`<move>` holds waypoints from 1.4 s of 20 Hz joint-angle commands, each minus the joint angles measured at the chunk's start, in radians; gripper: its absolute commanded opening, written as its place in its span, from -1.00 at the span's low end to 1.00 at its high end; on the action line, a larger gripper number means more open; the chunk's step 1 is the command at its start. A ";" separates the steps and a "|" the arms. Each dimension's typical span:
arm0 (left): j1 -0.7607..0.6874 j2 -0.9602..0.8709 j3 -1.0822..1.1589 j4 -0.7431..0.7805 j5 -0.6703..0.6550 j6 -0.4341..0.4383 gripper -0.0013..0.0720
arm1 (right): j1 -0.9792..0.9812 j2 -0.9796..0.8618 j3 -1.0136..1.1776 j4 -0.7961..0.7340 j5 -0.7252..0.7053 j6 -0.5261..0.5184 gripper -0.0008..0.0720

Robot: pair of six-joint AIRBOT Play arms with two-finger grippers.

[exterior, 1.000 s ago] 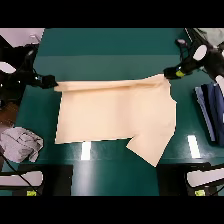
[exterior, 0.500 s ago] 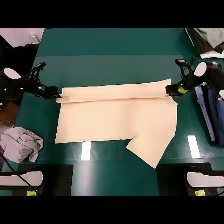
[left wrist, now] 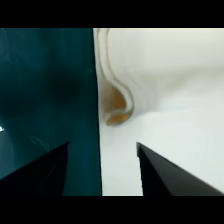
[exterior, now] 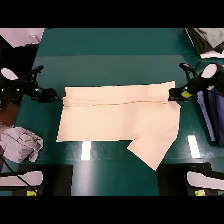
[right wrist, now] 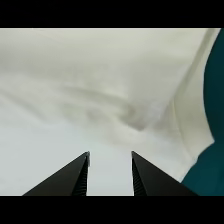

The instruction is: Fold the shirts.

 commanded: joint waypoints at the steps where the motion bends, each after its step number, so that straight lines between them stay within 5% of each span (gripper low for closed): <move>1: 0.051 0.083 -0.090 0.034 -0.108 -0.011 0.40 | -0.061 0.104 -0.058 0.146 0.145 -0.104 -0.14; 9: 0.063 0.388 -0.589 -0.014 -0.106 -0.044 0.40 | -0.160 0.357 -0.325 0.269 0.079 -0.119 -0.14; 26: 0.060 0.403 -0.623 -0.016 -0.026 -0.075 0.40 | -0.160 0.449 -0.338 0.267 0.071 -0.118 -0.14; 27: 0.060 0.403 -0.636 -0.018 -0.024 -0.075 0.35 | -0.160 0.449 -0.338 0.267 0.071 -0.119 -0.14; 28: 0.060 0.403 -0.653 -0.019 -0.025 -0.070 -0.11 | -0.160 0.448 -0.338 0.267 0.071 -0.119 -0.14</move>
